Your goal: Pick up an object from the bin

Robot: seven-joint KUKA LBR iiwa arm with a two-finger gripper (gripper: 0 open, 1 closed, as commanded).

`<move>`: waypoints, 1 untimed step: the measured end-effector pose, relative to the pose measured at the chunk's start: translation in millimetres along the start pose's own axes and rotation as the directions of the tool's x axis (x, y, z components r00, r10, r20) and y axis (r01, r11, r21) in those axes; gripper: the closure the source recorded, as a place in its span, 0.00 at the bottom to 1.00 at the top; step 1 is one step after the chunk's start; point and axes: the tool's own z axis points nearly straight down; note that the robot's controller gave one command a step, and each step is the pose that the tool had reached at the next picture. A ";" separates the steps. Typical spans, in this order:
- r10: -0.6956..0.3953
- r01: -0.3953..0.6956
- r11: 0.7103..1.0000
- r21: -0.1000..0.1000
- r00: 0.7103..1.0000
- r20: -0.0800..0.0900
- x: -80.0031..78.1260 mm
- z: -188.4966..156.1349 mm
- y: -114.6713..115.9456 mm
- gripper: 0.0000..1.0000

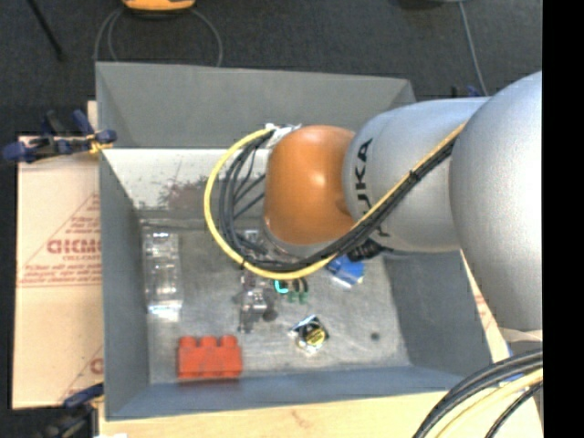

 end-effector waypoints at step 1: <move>0.056 -0.056 0.998 -0.004 0.998 0.012 -16.7 62.8 -56.0 0.00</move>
Offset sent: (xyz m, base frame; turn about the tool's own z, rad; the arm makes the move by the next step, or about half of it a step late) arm 0.0133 -0.0552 -0.0650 0.0526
